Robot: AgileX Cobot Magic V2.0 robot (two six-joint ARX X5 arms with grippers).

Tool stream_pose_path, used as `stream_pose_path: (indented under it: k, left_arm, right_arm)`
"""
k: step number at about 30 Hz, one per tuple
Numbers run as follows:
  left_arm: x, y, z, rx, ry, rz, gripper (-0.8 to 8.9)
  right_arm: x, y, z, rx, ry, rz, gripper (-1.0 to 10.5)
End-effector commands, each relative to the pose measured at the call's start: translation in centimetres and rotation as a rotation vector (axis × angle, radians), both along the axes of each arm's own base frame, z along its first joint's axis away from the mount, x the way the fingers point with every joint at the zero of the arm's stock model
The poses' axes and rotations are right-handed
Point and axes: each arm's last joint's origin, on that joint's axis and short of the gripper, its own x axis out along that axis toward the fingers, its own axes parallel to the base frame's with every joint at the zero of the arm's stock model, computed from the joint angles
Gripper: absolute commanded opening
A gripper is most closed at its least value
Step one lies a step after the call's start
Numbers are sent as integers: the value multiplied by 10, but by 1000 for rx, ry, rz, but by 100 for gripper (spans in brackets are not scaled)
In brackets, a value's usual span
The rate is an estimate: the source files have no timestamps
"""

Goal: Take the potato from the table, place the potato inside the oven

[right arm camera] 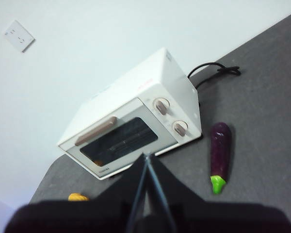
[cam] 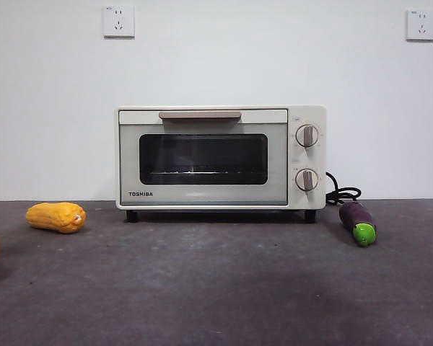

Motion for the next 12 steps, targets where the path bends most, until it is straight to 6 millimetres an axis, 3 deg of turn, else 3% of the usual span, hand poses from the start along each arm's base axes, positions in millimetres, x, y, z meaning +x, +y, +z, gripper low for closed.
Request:
stream_pose_path:
  k: [1, 7, 12]
  left_arm:
    - [17, -2, 17, 15, 18, -82, -6]
    - [57, -6, 44, -13, 66, -207, -6]
    - [94, -17, 56, -21, 140, -323, -6]
  right_arm:
    - [-3, 0, 20, -27, -42, 3, 0]
    - [4, 1, 47, -135, -77, 51, 0]
    - [29, 1, 55, -138, 39, 190, 0]
